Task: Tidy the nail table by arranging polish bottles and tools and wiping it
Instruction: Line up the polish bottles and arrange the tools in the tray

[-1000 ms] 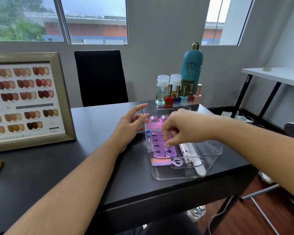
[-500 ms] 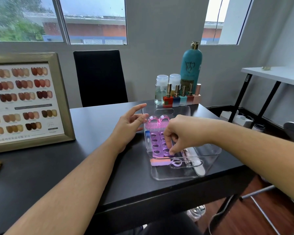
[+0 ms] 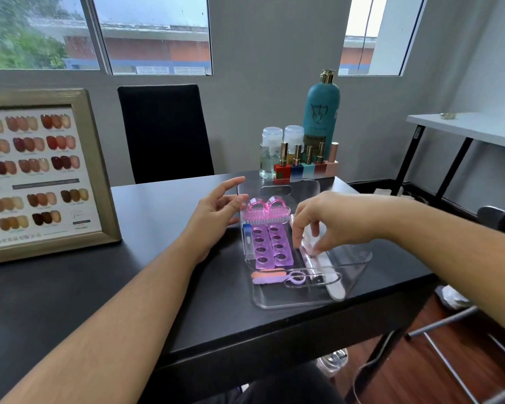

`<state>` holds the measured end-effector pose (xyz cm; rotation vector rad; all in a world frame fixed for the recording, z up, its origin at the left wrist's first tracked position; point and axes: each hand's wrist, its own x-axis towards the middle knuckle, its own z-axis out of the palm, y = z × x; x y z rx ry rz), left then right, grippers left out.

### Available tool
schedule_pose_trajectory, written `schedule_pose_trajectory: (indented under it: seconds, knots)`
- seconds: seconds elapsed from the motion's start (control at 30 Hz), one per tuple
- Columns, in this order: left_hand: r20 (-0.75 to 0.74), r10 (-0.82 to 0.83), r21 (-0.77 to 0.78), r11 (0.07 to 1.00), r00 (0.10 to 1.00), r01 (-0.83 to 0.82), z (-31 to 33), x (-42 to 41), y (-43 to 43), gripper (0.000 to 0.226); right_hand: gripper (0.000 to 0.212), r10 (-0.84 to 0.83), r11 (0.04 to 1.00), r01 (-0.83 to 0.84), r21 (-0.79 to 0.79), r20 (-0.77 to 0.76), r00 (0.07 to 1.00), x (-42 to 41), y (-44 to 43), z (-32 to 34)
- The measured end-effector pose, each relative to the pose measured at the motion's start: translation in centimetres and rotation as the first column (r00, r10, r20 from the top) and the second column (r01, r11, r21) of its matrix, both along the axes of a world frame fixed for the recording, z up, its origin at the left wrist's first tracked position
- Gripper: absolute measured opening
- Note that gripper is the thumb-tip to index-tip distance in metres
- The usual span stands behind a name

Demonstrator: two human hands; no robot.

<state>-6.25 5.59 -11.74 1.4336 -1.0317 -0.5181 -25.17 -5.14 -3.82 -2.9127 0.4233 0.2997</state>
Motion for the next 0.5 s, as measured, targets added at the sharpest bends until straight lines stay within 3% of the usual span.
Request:
schedule_pose_trajectory:
  seconds: [0.5]
  knots:
    - [0.009,-0.003,-0.016,1.0,1.0,0.003,-0.18,0.2,-0.14,0.032,0.016,-0.022,0.993,0.026,-0.118,0.027,0.999,-0.25,-0.27,0.42]
